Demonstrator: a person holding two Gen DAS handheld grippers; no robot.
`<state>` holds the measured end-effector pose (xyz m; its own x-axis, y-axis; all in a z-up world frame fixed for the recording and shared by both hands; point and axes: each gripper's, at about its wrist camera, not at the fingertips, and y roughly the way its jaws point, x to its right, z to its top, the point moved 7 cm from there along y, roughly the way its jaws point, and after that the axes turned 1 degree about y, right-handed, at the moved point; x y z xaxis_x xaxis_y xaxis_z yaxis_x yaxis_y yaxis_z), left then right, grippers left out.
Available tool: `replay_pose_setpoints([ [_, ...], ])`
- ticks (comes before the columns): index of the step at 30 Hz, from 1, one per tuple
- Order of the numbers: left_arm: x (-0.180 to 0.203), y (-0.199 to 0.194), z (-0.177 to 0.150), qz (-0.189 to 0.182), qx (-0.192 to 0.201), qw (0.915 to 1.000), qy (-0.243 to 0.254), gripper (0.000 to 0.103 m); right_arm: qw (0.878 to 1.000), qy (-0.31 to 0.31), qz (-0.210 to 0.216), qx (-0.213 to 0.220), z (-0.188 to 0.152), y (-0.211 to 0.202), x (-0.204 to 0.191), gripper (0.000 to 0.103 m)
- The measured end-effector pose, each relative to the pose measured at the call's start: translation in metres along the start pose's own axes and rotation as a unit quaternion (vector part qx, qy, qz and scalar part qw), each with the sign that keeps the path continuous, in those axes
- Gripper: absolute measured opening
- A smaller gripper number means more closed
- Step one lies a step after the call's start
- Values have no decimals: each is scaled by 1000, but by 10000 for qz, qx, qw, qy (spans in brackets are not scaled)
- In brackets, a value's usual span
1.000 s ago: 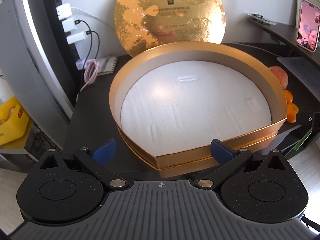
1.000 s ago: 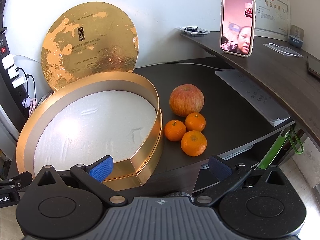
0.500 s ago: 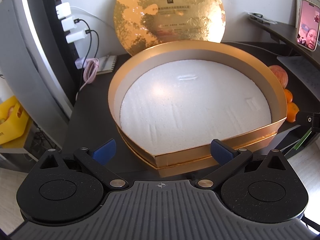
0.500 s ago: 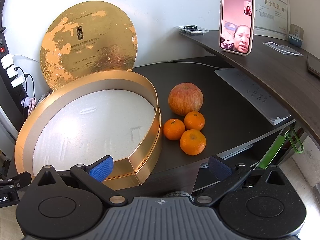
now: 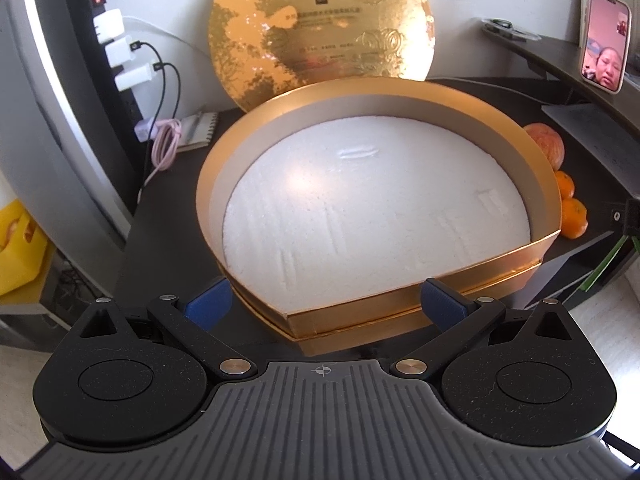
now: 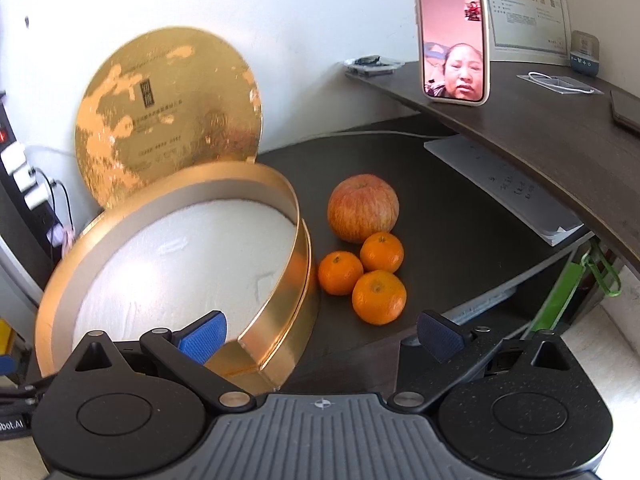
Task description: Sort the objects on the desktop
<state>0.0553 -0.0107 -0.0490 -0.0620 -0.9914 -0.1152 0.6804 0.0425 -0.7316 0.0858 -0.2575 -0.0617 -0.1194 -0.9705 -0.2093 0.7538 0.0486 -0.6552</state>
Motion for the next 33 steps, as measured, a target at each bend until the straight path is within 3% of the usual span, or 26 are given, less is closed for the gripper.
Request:
replay_pose_setpoints([
  [9,25,8,10,-147,10,9996,238,103,9988,-240,-137,395,4,7,22,103],
  [12,35,13,12,-233,-42,9994,264,103,9983,-301,78,496,3,11,25,103],
  [19,56,19,18,-452,-27,9980,433,103,9975,-543,299,325,-4,21,28,103],
  [23,67,21,22,-675,-37,9966,471,103,9961,-803,184,330,-5,25,28,102],
  [30,82,29,25,-875,-116,9944,581,98,9963,-777,379,15,-12,49,36,93],
  [33,84,33,26,-902,-155,9941,575,98,9961,-782,404,-71,-14,60,36,83],
])
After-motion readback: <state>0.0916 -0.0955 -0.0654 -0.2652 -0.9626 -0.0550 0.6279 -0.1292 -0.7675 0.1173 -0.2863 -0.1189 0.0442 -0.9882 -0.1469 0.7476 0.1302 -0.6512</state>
